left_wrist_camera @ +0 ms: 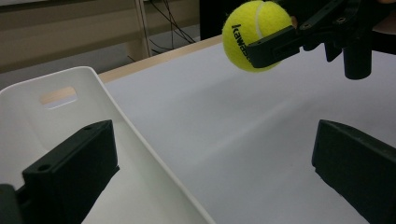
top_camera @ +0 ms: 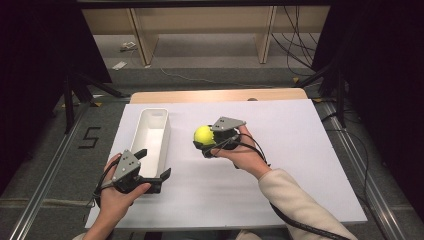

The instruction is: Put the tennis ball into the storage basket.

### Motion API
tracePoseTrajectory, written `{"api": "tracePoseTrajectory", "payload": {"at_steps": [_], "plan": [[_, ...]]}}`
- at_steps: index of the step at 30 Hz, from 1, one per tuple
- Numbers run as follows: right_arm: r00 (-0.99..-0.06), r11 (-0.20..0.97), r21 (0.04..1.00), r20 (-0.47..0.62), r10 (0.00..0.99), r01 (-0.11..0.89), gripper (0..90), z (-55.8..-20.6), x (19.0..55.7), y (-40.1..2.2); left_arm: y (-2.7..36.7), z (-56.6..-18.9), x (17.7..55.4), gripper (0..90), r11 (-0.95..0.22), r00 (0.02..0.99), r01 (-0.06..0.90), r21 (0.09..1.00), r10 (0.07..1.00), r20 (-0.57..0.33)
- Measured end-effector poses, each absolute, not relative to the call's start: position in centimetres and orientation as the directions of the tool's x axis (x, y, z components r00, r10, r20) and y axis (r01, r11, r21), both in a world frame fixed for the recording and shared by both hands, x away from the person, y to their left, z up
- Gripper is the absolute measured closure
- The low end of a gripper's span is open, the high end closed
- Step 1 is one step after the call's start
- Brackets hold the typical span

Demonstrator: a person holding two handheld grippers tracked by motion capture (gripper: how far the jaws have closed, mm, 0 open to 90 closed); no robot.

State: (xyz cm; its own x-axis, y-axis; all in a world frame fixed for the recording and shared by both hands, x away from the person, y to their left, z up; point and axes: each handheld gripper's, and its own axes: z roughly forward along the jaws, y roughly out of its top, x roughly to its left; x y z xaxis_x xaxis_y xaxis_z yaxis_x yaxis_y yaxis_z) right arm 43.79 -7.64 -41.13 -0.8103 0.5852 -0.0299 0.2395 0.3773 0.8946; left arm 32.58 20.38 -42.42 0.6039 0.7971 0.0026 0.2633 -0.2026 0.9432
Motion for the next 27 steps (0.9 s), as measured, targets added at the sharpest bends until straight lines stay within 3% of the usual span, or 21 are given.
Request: {"api": "tracePoseTrajectory", "payload": {"at_steps": [27], "plan": [[-0.82,0.372,0.897,-0.02,0.572,0.237,26.8,-40.9,43.8,-6.4,20.4,-42.4,32.6,0.0,-0.201,0.605,0.262,0.944,0.797,0.002]]}}
